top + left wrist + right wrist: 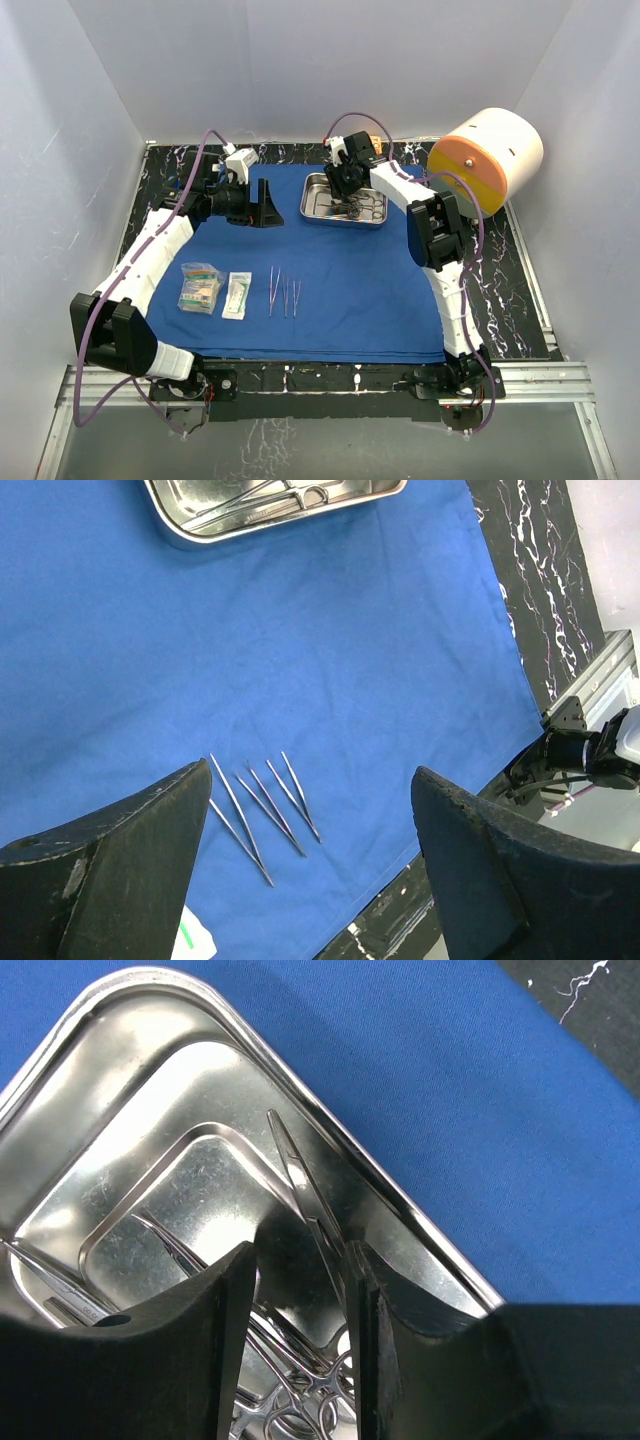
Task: Open and lay out the surgical kit
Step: Pick up the medical item from the container.
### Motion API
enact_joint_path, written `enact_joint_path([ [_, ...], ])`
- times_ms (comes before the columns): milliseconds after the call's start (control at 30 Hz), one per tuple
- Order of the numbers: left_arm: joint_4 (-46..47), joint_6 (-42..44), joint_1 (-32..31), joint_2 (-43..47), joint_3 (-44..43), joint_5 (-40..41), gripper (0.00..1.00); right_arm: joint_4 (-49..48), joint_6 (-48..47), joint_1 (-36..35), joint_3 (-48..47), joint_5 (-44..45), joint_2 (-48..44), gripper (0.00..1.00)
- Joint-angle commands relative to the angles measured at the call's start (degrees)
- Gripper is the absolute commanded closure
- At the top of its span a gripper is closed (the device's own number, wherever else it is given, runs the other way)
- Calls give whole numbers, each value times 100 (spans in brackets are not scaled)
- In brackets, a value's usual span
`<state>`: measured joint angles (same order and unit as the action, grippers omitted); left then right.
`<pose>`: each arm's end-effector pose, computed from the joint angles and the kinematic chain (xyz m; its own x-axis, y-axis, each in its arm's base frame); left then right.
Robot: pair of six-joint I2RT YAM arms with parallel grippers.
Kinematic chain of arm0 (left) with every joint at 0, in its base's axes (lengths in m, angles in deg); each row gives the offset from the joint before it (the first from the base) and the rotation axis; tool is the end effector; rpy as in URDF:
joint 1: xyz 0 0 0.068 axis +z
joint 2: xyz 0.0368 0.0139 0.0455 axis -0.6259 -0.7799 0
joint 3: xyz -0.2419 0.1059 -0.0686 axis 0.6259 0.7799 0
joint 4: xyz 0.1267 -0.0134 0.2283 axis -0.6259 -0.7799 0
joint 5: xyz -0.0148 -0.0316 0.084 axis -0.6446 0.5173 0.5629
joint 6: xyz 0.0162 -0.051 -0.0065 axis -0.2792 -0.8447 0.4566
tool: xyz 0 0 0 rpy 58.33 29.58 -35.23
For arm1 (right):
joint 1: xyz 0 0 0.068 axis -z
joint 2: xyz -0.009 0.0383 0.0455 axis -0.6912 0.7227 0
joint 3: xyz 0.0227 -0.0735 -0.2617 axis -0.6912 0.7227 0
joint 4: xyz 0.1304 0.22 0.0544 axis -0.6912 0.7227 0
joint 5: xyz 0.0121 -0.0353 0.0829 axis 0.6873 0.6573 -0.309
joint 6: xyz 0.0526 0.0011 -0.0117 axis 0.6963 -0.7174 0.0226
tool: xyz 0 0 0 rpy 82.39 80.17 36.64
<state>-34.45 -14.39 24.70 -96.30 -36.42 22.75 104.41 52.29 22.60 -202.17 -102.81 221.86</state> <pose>0.2980 -0.0949 0.3316 -0.6936 0.0417 -0.7192 0.5224 0.7165 -0.4623 0.4978 0.2018 0.1681 -0.6403 -0.4272 -0.6384 -0.6096 0.7882 0.0839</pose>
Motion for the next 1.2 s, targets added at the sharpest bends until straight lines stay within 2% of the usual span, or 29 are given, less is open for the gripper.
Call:
enact_joint_path([
  [0,44,-35,35,262,48,-174,20,-174,22,-123,-133,59,153,60],
  [167,45,-40,58,259,65,-184,20,-86,-338,-238,-331,340,395,57],
  [300,64,-44,61,406,113,-185,20,186,-567,-232,-551,398,609,59],
  [433,89,-54,82,426,136,-201,20,386,-605,-233,-602,225,732,70],
  [667,80,-75,106,433,127,-210,20,616,-403,-233,-814,-231,824,100],
  [900,84,-82,138,426,128,-216,20,458,-244,-216,-843,-408,231,100],
  [1033,79,-84,144,434,119,-236,19,483,-547,-187,-654,-326,-99,99],
  [1167,93,-90,142,473,144,-238,19,455,-1009,-126,-169,-345,-509,79],
])
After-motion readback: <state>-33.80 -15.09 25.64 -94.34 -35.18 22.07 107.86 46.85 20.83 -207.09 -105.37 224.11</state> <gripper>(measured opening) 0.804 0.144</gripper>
